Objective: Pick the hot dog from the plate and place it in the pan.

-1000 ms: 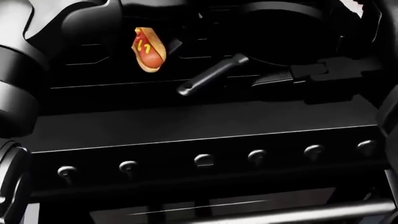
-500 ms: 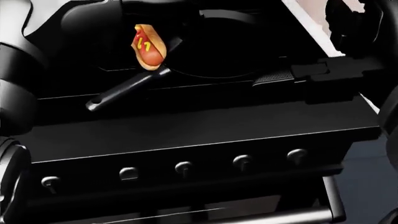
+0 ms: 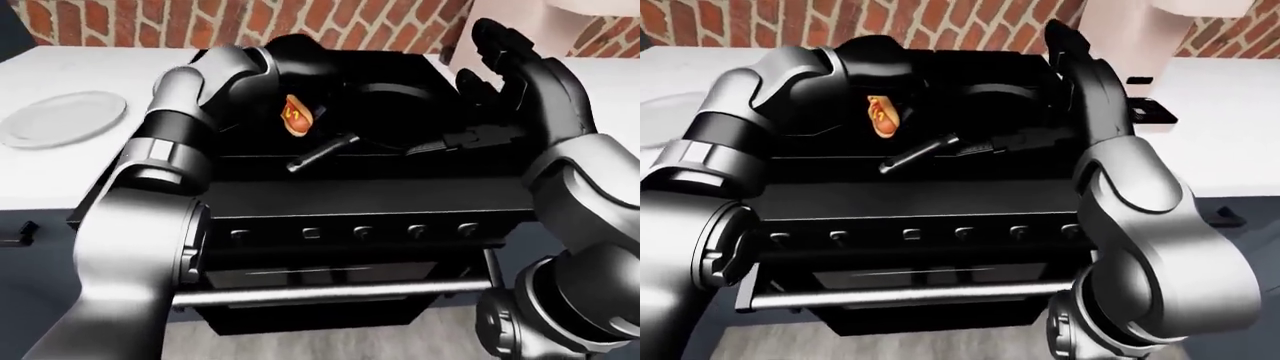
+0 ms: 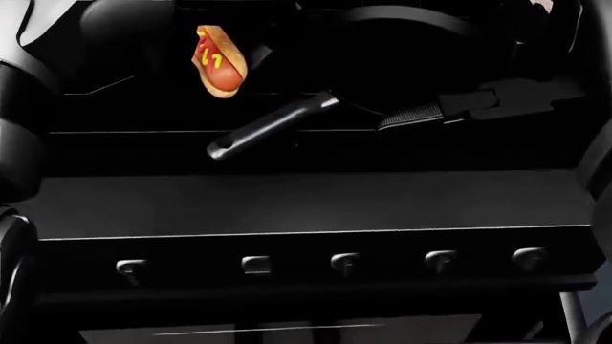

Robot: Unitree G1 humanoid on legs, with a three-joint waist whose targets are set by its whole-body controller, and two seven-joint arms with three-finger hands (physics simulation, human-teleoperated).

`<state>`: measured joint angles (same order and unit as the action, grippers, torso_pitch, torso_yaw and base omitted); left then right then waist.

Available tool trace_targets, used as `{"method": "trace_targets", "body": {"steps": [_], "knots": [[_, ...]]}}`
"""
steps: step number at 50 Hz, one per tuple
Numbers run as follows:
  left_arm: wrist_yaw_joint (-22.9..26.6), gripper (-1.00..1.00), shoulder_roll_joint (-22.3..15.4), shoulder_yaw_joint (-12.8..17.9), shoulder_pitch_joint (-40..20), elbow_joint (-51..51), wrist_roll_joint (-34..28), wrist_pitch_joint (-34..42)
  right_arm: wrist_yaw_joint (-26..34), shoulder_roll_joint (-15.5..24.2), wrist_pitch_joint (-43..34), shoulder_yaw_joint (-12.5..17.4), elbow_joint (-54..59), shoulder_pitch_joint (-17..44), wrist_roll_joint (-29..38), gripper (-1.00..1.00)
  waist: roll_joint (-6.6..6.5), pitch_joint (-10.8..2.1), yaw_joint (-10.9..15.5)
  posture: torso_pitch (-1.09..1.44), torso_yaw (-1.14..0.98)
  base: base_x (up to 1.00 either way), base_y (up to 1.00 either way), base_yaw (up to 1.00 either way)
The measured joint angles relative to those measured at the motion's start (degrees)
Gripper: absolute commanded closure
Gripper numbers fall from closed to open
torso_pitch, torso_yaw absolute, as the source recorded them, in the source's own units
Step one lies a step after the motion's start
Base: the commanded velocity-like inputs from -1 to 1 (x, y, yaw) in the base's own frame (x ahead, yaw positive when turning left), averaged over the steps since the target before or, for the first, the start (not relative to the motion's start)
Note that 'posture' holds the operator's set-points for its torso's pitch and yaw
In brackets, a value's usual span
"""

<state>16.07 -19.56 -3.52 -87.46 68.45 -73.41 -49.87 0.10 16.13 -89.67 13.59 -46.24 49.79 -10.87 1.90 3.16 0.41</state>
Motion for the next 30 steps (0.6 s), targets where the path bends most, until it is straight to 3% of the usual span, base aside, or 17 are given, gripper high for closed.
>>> {"method": "trace_targets", "body": {"steps": [1,6,15,17,19,21,23,30], "knots": [[0.00,1.00,-0.08,0.04,0.16,-0.01,0.08,0.04,0.08,-0.04,-0.15,-0.05,0.13,0.12,-0.05,-1.00,-0.09,-0.06,0.30,0.00,0.00,0.05,0.00,0.00],[0.64,1.00,-0.11,-0.22,0.20,0.47,-0.12,0.11,0.25,0.01,-0.70,0.17,0.07,0.25,-0.11,-1.00,-3.20,-0.78,0.04,0.00,0.00,0.07,0.00,0.00],[-0.10,1.00,-0.24,0.05,-0.09,-0.75,0.80,-0.42,-0.26,-0.37,-0.02,-0.25,0.29,0.21,0.45,-1.00,-1.38,-0.48,0.06,0.00,0.00,0.13,-0.15,0.00],[0.30,1.00,-0.44,0.09,0.02,-0.53,0.65,-0.25,-0.15,-0.29,-0.11,-0.25,0.16,0.53,0.33,-1.00,-0.04,-0.44,0.59,0.00,0.00,0.16,-0.23,0.00],[0.60,1.00,-0.45,0.08,-0.22,-0.44,0.54,-0.05,-0.14,-0.16,-0.13,-0.11,0.08,0.79,0.36,-1.00,2.31,-0.68,0.82,0.00,0.00,0.16,-0.21,0.00],[0.54,1.00,0.29,0.03,-0.03,-0.69,0.73,0.00,-0.25,0.04,0.00,0.37,0.20,0.24,0.61,-1.00,1.69,-0.12,0.14,0.00,0.00,0.16,-0.20,0.00],[0.54,1.00,0.96,-0.48,0.17,-0.38,0.79,-0.49,-0.50,-0.04,-0.23,0.58,0.66,-0.34,1.01,-1.00,1.98,0.20,-0.02,0.00,0.00,0.16,-0.20,0.00],[0.50,1.00,0.10,-0.02,-0.47,-0.66,0.76,-0.35,-0.53,-0.19,0.40,0.00,0.79,0.03,0.97,-1.00,-0.74,0.01,0.66,0.00,0.00,0.16,-0.16,0.00]]}}
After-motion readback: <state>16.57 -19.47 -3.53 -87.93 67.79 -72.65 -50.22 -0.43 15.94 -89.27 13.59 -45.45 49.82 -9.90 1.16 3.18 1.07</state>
